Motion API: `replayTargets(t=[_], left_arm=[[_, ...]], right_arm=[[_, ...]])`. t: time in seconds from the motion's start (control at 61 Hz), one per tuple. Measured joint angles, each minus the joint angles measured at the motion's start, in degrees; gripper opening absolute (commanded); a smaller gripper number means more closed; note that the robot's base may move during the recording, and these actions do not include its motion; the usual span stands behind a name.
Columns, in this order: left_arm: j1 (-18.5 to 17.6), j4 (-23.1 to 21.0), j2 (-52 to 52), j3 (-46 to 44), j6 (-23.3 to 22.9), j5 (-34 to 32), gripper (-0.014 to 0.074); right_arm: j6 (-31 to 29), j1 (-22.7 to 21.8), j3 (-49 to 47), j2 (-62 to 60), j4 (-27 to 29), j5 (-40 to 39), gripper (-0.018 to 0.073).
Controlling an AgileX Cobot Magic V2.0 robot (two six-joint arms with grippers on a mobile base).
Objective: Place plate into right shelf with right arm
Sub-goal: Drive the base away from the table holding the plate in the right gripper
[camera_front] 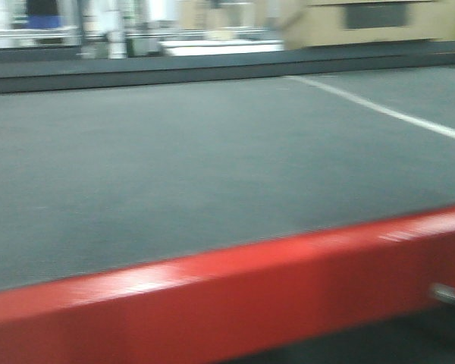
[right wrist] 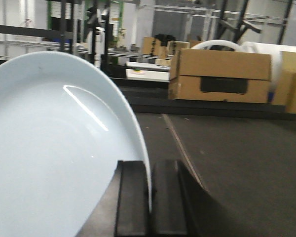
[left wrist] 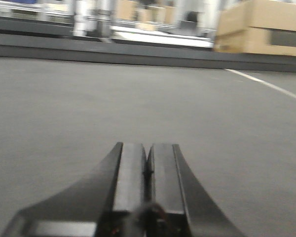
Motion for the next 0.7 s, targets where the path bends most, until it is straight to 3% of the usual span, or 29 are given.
replayTargets(t=[0.705], left_arm=[[0.0, 0.0, 0.0, 0.0, 0.0, 0.0, -0.0047]], right_arm=[[0.0, 0.0, 0.0, 0.0, -0.11, -0.11, 0.0029]])
